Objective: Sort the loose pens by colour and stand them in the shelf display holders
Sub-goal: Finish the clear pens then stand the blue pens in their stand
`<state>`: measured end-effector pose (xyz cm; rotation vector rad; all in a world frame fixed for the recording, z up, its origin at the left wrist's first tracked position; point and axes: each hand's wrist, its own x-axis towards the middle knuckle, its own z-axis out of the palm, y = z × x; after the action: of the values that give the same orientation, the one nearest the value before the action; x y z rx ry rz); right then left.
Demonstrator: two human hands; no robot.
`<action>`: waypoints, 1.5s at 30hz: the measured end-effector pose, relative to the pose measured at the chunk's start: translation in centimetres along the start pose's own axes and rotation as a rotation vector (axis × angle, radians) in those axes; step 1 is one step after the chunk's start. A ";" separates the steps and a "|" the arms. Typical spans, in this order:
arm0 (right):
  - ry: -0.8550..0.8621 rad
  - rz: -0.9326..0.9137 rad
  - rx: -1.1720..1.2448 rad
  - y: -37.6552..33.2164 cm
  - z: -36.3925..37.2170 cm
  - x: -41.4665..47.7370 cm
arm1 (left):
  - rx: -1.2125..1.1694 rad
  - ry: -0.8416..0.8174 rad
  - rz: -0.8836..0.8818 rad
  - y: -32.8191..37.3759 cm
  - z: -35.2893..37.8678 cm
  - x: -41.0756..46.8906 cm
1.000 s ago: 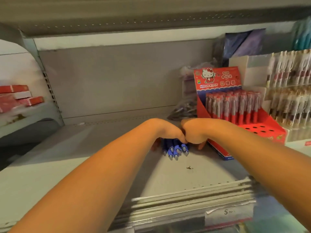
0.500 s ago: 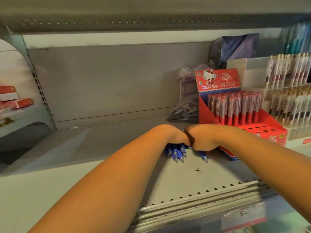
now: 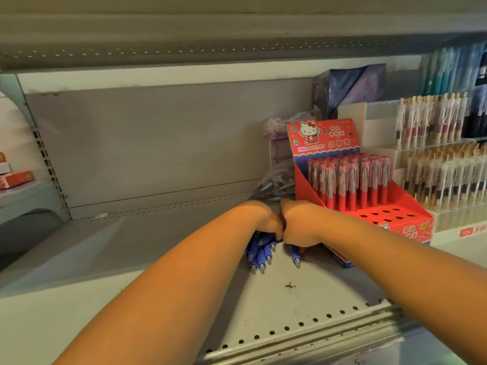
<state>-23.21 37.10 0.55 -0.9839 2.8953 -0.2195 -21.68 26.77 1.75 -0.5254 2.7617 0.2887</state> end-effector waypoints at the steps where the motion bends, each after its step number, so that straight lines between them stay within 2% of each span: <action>1: -0.006 -0.002 0.012 0.0 0.0 0.0 | -0.012 -0.013 -0.024 -0.2 -0.1 0.2; 8: -0.029 0.022 0.028 0.0 -0.2 0.4 | 0.111 -0.077 -0.128 -1.8 0.1 0.9; 11: -0.036 0.029 0.049 0.0 -0.2 0.3 | 0.224 -0.006 -0.079 -2.4 0.3 0.2; 15: -0.016 0.030 0.172 0.2 -0.2 0.1 | 0.182 0.064 0.005 -3.0 0.7 -1.3; 21: 0.072 -0.010 0.431 0.2 -0.5 -0.8 | -0.117 0.183 -0.036 -5.7 0.8 -3.2; 25: 0.135 -0.026 0.664 0.3 -1.0 -1.5 | -0.347 0.322 0.085 -7.2 0.7 -4.5; 28: 0.238 -0.093 0.833 0.2 -1.4 -2.6 | -0.702 0.441 0.187 -7.5 0.1 -5.8; 32: 0.337 -0.139 1.196 0.0 -1.5 -4.8 | -1.118 0.505 0.439 -5.8 -0.8 -7.7; 36: 0.450 -0.197 1.414 1.1 -1.5 -7.9 | -1.346 0.503 0.635 -2.1 -1.1 -10.1; 41: 0.620 -0.237 1.508 5.2 -2.1 -12.8 | -1.410 0.500 0.863 4.0 -0.2 -12.2; 45: 0.727 -0.231 1.559 10.0 -2.4 -17.3 | -1.519 0.353 0.997 9.4 1.6 -13.2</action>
<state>-15.84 55.75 1.76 -0.8332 1.7723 -2.6196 -13.25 40.04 6.03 0.6836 2.2624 2.6857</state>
